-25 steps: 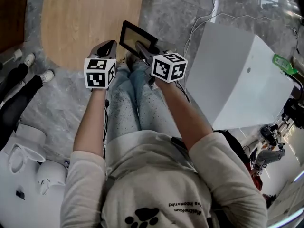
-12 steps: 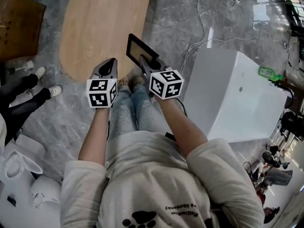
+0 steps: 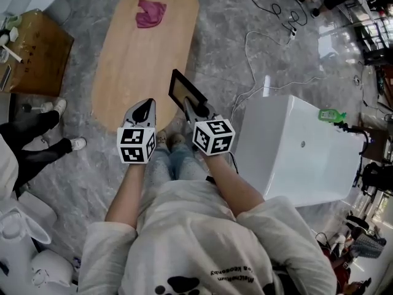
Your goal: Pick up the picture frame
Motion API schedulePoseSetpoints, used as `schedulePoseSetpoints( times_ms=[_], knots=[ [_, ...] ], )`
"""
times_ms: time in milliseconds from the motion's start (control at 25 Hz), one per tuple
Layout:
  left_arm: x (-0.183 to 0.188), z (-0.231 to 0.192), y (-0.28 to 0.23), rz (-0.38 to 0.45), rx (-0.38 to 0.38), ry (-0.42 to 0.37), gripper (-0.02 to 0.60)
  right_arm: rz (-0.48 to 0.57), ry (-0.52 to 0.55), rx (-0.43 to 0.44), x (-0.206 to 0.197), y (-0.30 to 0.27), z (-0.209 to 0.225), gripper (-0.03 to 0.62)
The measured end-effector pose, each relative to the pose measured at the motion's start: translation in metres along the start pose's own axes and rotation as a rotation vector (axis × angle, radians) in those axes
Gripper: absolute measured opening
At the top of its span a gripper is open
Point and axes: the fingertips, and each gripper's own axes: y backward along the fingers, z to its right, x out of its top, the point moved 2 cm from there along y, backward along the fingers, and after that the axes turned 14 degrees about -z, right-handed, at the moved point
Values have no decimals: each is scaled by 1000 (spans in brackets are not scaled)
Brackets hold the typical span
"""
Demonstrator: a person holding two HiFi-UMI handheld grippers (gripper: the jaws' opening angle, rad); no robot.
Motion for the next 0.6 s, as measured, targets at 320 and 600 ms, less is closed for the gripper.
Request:
schedulePoseSetpoints(
  times_ms=[320,600],
  knots=[
    [50,18,58,141,32,-89,8,147,65,-31,46,51,-34,15],
    [75,42,103,253,59,-135,8,249,166,-74,69,98,-53,15]
  ],
)
